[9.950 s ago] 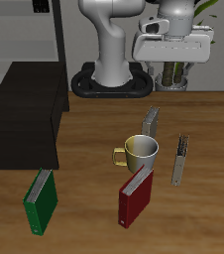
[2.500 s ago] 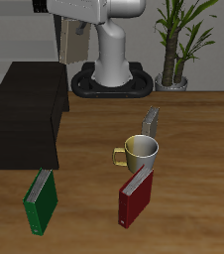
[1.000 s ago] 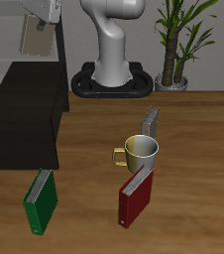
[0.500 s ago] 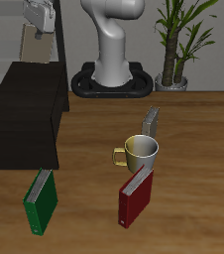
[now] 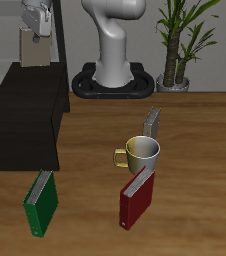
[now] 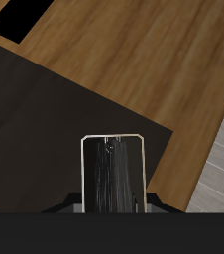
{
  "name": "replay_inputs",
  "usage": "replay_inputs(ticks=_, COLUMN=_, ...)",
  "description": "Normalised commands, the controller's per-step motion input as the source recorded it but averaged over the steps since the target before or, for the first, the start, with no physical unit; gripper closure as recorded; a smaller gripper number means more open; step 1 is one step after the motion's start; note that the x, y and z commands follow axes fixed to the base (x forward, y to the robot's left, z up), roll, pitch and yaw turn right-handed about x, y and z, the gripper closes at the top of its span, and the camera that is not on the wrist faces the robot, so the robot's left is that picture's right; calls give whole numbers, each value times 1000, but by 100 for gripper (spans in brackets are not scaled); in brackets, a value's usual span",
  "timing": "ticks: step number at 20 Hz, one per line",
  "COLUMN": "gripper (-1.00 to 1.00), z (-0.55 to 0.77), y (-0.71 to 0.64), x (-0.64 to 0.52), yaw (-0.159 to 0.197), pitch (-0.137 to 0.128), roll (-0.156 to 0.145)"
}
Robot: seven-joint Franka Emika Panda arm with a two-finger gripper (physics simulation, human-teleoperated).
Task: Place the left yellow book upright on top of the shelf and place the white-yellow mug on top of the shelf
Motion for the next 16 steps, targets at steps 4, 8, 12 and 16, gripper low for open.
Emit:
replay_inputs(ticks=4, gripper=-100, z=-20, y=-46, x=15, yaw=0, pitch=-4, roll=11)
replay_inputs(ticks=8, gripper=-100, z=188, y=9, x=-115, yaw=66, pitch=-33, roll=-71)
replay_inputs(ticks=12, gripper=-100, z=429, y=198, x=-169, yaw=233, pitch=-95, roll=-142)
replay_inputs(ticks=16, gripper=-100, z=531, y=569, x=-36, yaw=229, pitch=-48, roll=-47)
